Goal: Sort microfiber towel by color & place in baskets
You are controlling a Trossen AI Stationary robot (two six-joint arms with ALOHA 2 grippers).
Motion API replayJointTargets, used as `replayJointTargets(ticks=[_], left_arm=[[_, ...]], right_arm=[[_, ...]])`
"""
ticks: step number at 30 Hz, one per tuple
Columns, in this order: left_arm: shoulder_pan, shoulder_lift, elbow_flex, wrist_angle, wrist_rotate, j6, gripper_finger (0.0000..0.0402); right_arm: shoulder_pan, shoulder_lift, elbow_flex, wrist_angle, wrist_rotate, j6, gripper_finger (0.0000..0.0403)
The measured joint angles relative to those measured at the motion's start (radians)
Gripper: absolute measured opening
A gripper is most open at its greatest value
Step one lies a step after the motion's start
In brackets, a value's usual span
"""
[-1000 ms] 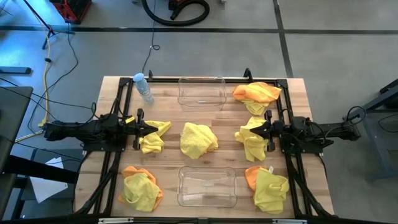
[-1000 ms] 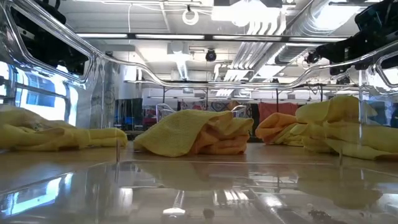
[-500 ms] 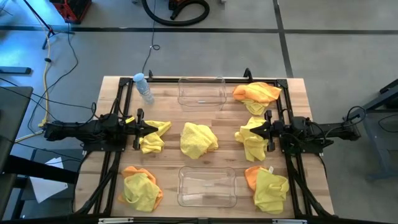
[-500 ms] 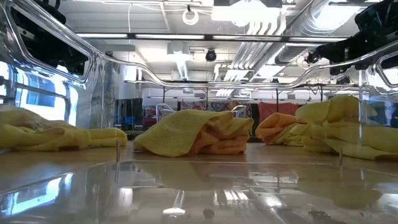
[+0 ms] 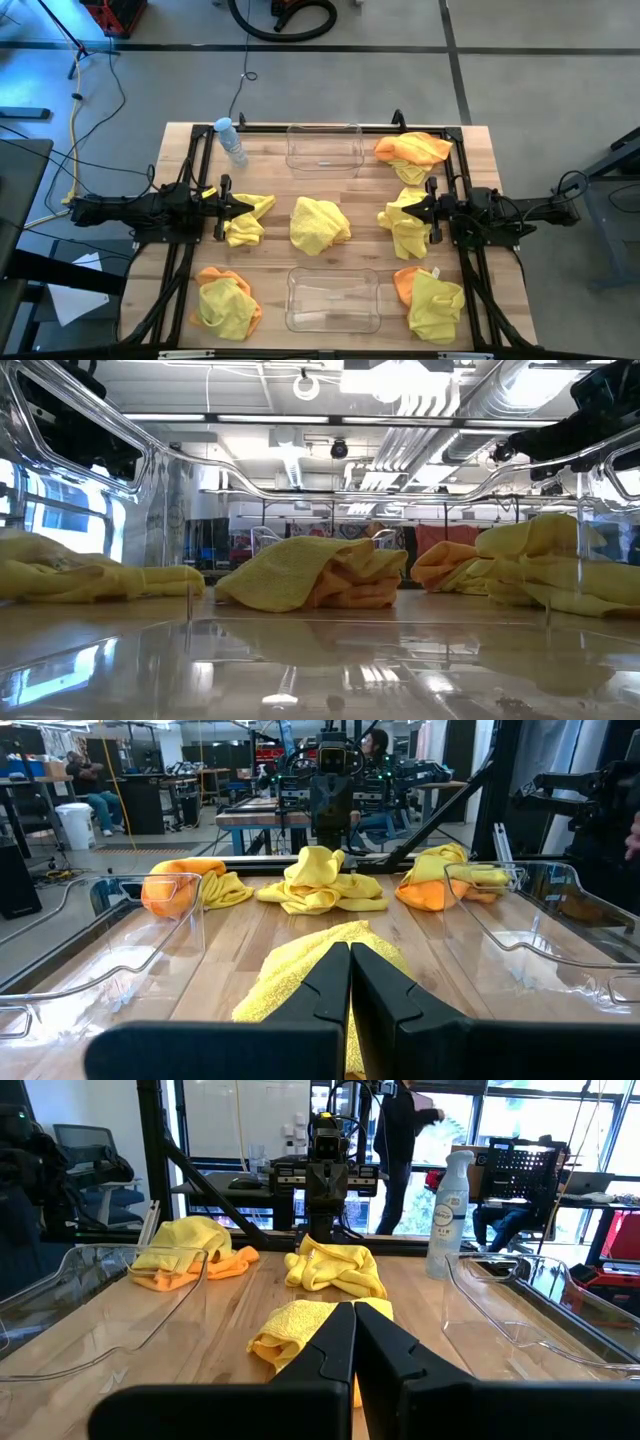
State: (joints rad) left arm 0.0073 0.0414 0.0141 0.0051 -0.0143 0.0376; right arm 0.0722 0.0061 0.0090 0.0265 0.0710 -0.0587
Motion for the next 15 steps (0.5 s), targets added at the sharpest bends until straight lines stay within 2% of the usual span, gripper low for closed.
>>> replayJointTargets(ticks=[9, 12, 15], left_arm=[[0.0, 0.0, 0.0, 0.0, 0.0, 0.0, 0.0], [0.0, 0.0, 0.0, 0.0, 0.0, 0.0, 0.0], [0.0, 0.0, 0.0, 0.0, 0.0, 0.0, 0.0]], right_arm=[[-0.001, 0.008, 0.015, 0.036, 0.04, 0.104, 0.0], [-0.001, 0.036, 0.08, 0.063, 0.093, 0.082, 0.0], [-0.002, 0.118, 0.179, 0.062, 0.169, -0.004, 0.0]])
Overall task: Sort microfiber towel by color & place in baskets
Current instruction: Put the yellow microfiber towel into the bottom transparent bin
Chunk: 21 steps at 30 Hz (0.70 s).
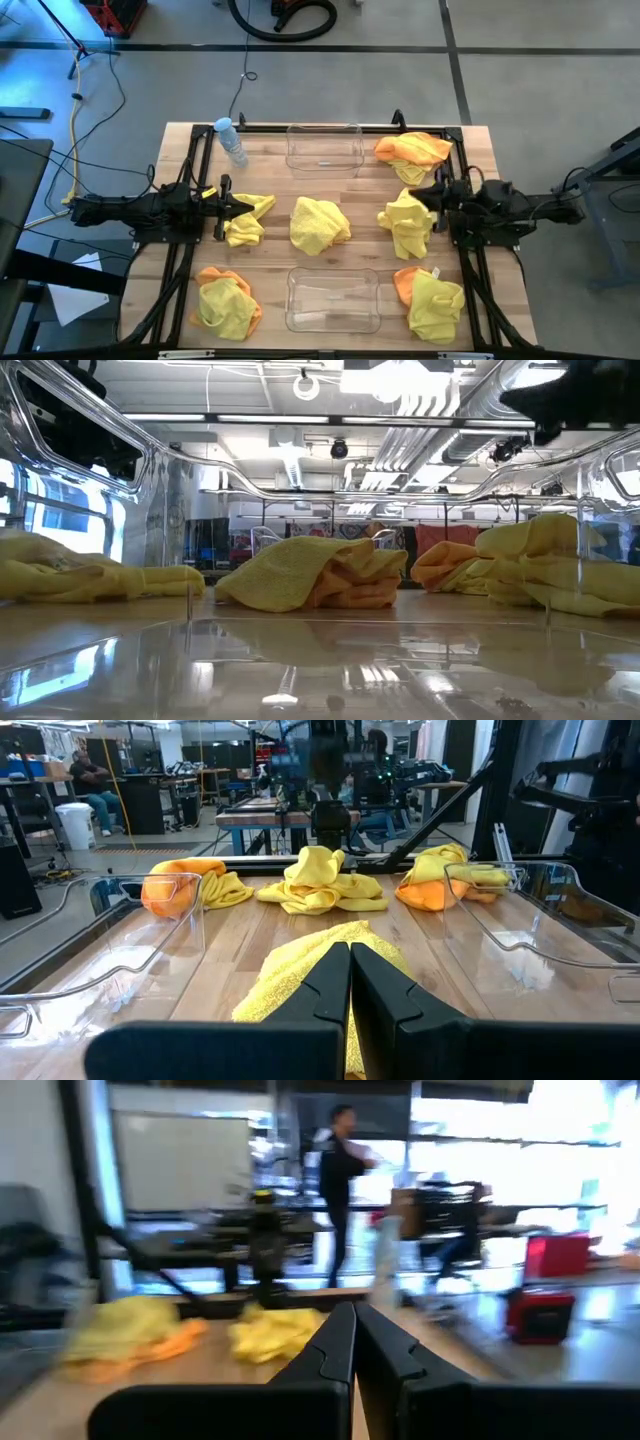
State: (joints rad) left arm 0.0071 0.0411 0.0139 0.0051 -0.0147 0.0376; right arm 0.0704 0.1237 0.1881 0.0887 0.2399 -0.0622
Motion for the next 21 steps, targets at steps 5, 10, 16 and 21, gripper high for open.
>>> replayJointTargets(ticks=[5, 10, 16, 21], left_arm=[[0.0, 0.0, 0.0, 0.0, 0.0, 0.0, 0.0], [0.0, 0.0, 0.0, 0.0, 0.0, 0.0, 0.0], [0.0, 0.0, 0.0, 0.0, 0.0, 0.0, 0.0], [0.0, 0.0, 0.0, 0.0, 0.0, 0.0, 0.0]], right_arm=[[0.0, 0.224, 0.208, -0.001, 0.153, -0.086, 0.0], [0.0, 0.422, 0.43, -0.114, 0.236, -0.099, 0.0], [0.0, 0.599, 0.685, -0.461, 0.445, 0.283, 0.0], [0.0, 0.745, 0.893, -0.927, 0.462, 0.621, 0.0]])
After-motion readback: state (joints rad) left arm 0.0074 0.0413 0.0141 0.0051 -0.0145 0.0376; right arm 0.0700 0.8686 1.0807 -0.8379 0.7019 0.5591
